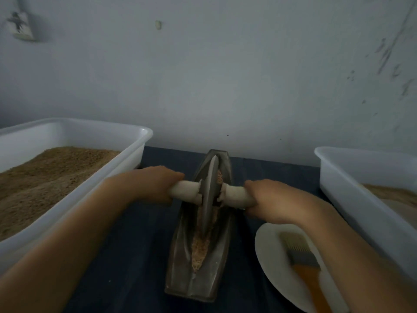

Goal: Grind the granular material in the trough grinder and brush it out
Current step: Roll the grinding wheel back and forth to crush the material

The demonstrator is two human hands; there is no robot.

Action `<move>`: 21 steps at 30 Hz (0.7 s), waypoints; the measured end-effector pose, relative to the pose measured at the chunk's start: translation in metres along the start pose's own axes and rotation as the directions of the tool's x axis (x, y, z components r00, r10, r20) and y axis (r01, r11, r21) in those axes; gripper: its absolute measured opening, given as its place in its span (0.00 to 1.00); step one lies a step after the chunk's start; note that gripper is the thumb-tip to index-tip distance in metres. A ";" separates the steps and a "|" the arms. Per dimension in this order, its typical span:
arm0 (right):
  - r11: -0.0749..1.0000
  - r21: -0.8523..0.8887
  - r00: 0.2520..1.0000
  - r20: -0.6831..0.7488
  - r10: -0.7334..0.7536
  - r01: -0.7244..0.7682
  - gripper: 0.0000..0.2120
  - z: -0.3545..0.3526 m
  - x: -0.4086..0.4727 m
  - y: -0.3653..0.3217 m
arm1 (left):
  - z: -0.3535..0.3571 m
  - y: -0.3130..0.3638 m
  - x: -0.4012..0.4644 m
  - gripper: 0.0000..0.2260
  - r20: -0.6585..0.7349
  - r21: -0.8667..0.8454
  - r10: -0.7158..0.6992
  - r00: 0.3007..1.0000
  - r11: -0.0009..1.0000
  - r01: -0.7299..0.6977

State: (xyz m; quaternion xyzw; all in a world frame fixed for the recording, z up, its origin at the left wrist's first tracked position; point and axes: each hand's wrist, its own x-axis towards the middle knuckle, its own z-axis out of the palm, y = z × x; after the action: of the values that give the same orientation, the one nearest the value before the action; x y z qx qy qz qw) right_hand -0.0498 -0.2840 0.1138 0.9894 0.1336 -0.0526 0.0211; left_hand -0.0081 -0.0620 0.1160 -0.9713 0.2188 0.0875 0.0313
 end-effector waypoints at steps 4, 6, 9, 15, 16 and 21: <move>0.998 0.016 0.979 0.194 -0.056 0.054 0.14 -0.015 -0.020 -0.010 | -0.011 -0.001 -0.018 0.19 0.193 -0.003 0.064 0.979 0.998 -0.065; 0.997 0.042 0.972 0.222 -0.072 0.065 0.14 -0.019 -0.025 -0.011 | -0.012 -0.002 -0.020 0.19 0.221 -0.014 0.073 0.973 0.997 -0.071; 0.995 0.069 0.975 0.206 -0.080 0.067 0.13 -0.018 -0.023 -0.010 | -0.008 -0.003 -0.016 0.18 0.210 -0.032 0.071 0.975 0.997 -0.066; 1.000 0.017 1.000 0.013 -0.005 0.005 0.09 -0.002 0.004 0.002 | 0.002 -0.004 0.002 0.18 0.014 -0.057 0.005 1.000 0.998 -0.004; 1.000 -0.006 0.999 -0.053 0.000 -0.001 0.09 0.002 0.008 0.005 | 0.005 -0.005 0.007 0.18 -0.042 -0.044 -0.012 0.999 0.999 0.010; 0.985 -0.159 0.900 -0.436 -0.013 -0.063 0.10 0.025 0.029 0.014 | 0.027 -0.005 0.029 0.15 -0.430 0.093 -0.044 0.902 0.991 0.092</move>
State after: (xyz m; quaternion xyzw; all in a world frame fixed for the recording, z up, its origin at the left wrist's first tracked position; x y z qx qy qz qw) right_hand -0.0210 -0.2915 0.0860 0.9723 0.1260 0.1817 0.0755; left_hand 0.0155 -0.0668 0.0843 -0.9707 0.1907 -0.1405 0.0396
